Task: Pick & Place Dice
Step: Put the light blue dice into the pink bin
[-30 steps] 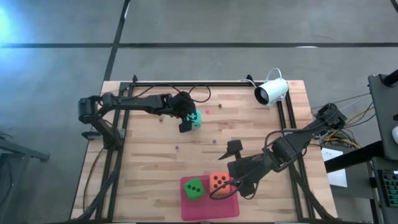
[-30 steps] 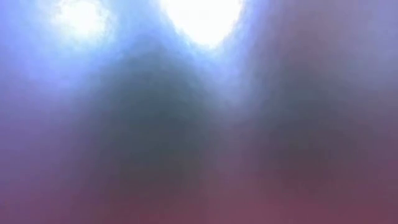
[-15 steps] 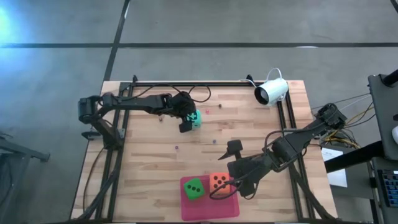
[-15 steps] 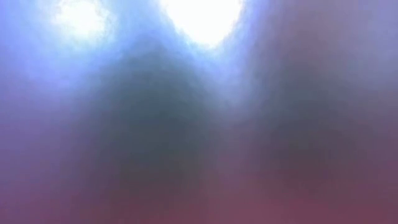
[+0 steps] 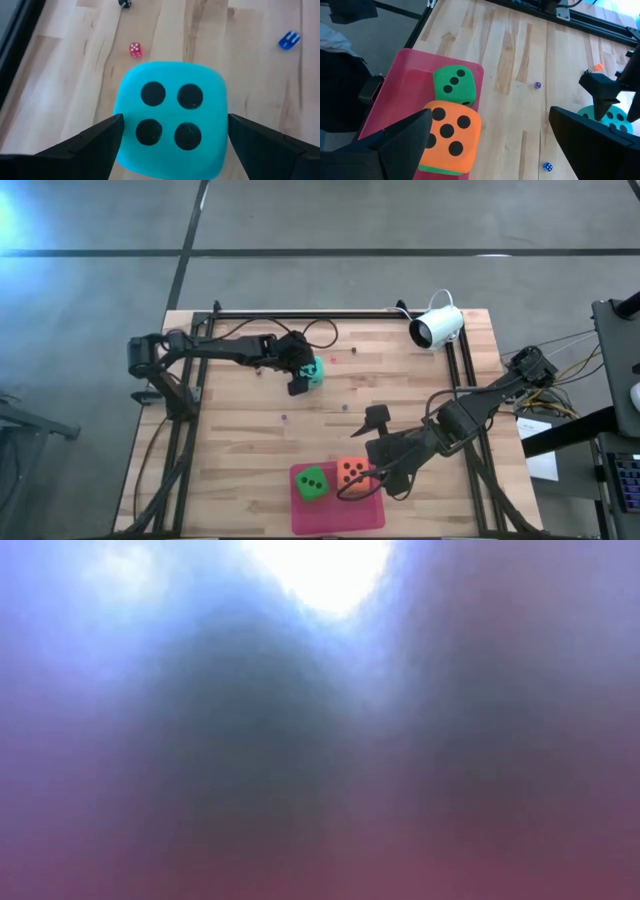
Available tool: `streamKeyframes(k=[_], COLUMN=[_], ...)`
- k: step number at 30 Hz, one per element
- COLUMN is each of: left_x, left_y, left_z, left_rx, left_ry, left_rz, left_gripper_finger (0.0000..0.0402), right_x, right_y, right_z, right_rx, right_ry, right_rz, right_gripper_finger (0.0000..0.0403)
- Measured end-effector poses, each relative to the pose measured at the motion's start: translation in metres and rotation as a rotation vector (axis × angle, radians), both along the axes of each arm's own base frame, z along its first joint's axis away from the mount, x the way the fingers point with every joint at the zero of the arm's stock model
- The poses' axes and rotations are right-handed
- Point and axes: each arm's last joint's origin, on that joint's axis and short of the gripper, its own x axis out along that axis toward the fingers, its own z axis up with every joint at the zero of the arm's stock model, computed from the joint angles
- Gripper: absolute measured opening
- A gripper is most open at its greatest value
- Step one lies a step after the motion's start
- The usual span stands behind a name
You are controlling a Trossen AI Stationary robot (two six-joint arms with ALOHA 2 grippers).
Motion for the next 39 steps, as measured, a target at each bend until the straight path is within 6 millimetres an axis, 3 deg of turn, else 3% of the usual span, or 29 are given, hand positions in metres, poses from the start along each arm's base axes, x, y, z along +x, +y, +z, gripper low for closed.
streamKeyframes(k=[39], left_x=[-0.0015], left_y=[0.0002], left_z=[0.001], left_rx=[0.024], left_ry=[-0.043], left_rz=[-0.01], left_gripper_finger=[0.036], right_x=[-0.0001], right_y=[0.0], right_z=[-0.0001], right_rx=[-0.003], right_ry=[0.001], right_rz=[0.002], right_gripper_finger=[0.04])
